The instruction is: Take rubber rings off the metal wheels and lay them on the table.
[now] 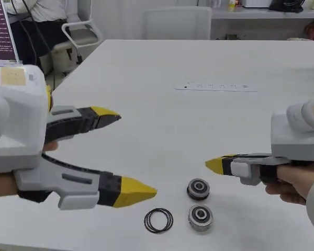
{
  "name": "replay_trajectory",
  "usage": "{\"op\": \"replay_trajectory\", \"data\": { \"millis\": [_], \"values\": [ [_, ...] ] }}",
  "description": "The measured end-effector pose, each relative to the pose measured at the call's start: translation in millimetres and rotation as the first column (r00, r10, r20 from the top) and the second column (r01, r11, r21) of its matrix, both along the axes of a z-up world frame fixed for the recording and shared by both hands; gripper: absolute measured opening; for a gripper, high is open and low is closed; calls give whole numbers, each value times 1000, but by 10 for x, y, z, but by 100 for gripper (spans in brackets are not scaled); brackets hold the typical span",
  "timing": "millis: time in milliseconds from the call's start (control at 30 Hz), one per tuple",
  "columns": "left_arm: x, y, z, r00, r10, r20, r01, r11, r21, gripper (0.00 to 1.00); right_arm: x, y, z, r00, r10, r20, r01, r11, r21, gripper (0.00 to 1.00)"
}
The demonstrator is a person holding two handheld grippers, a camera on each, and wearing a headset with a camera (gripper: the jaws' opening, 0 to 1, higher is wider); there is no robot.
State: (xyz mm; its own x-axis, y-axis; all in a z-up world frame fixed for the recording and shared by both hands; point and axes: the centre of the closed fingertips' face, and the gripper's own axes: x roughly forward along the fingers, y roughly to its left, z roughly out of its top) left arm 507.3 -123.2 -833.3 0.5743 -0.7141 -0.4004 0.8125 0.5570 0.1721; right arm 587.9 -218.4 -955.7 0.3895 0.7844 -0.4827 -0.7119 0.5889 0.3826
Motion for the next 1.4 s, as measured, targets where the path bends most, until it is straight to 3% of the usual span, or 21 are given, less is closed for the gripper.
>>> {"op": "replay_trajectory", "data": {
  "millis": [67, 200, 333, 400, 500, 600, 667, 800, 967, 1167, 1267, 1400],
  "values": [
    [74, -73, 75, 999, -23, 28, 22, 1000, 19, 83, 28, -45, -34, 1000, -11, -7, 11, 1000, -6, 7],
    [197, -246, 160, 997, -63, 55, 62, 998, 30, 83, 32, -86, -72, 1000, -22, -14, 22, 1000, -18, 7],
    [309, -454, 157, 992, -111, 65, 107, 993, 59, 81, 20, -101, -121, 999, -25, -23, 24, 999, -30, 7],
    [311, -563, 127, 984, -162, 71, 156, 985, 78, 81, 2, -102, -142, 999, -19, -26, 18, 999, -40, 7],
    [369, -672, 92, 980, -184, 71, 179, 982, 67, 78, -21, -95, -163, 1000, -6, -24, 5, 999, -48, 7],
    [469, -771, 42, 980, -189, 71, 187, 982, 22, 77, -50, -75, -201, 999, 19, -29, -20, 999, -41, 8],
    [527, -825, -30, 983, -177, 42, 178, 984, -12, 74, -60, -89, -260, 999, 29, -40, -31, 998, -51, 8],
    [579, -891, -255, 977, -208, 46, 207, 978, 22, 68, -89, -97, -322, 997, 61, -39, -63, 995, -72, 9],
    [643, -908, -630, 977, -212, 3, 212, 977, 19, 64, -113, -115, -407, 995, 97, -33, -100, 988, -120, 10],
    [758, -823, -954, 984, -179, -5, 179, 983, 38, 54, -120, -118, -476, 991, 121, -52, -127, 984, -122, 13],
    [806, -758, -1106, 988, -140, -58, 141, 990, 13, 49, -161, -99, -504, 988, 146, -59, -152, 980, -127, 14],
    [831, -742, -1207, 989, -131, -75, 131, 991, 6, 42, -218, -54, -534, 980, 189, -57, -195, 971, -140, 16]
  ]
}}
